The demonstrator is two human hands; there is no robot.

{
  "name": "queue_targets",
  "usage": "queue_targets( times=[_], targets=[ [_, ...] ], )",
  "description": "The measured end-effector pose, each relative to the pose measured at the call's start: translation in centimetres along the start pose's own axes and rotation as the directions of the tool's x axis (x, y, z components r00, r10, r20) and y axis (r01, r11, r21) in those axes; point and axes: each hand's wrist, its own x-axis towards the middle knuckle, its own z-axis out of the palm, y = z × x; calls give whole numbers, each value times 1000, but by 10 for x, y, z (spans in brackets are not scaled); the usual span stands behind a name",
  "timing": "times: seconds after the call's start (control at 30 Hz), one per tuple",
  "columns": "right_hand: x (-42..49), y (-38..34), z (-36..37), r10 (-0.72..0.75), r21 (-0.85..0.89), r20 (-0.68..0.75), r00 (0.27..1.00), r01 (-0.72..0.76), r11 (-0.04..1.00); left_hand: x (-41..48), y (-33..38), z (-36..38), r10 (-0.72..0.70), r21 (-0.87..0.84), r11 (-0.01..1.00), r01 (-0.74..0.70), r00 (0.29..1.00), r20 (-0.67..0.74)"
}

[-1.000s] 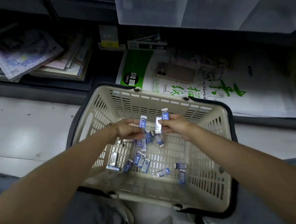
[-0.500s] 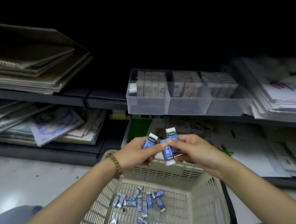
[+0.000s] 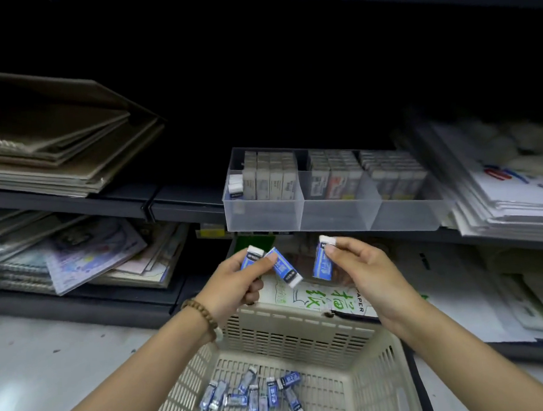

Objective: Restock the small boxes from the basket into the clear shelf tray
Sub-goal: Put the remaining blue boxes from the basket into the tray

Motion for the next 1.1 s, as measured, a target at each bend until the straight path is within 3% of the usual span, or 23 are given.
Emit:
queue_targets(
  times=[0.2,0.33,0.5,0.6,0.7,0.77,0.93,1.1],
  targets=[
    [2,5,3,48,220,20,999,-51,974,2,-1,-7,24,-43,999,-28,996,-82],
    [1,11,10,177,471,92,980,-199,859,0,-4,-5,40,-51,998,-45,995,-95],
    [0,14,13,186,601,106,977,-212,771,0,-11,-5,6,-94,995,-25,980,-199],
    [-1,15,14,160,539,80,984,-178,823,-1,-12,-2,-11,-147,989,-23,975,-222],
    [-6,24,23,201,428,37,979,-198,882,-4,-13,5,-39,-226,974,5,988,-148],
    [-10,28,29,224,449,36,974,-216,867,-6,-13,9,-66,-242,969,40,993,-98],
    [-12,27,32,217,509,35,976,-204,836,-12,-14,11,-9,-35,999,6,996,-90],
    [-9,21,28,146,456,93,985,-172,873,-11,-11,10,-28,-94,995,27,1000,-4]
  ],
)
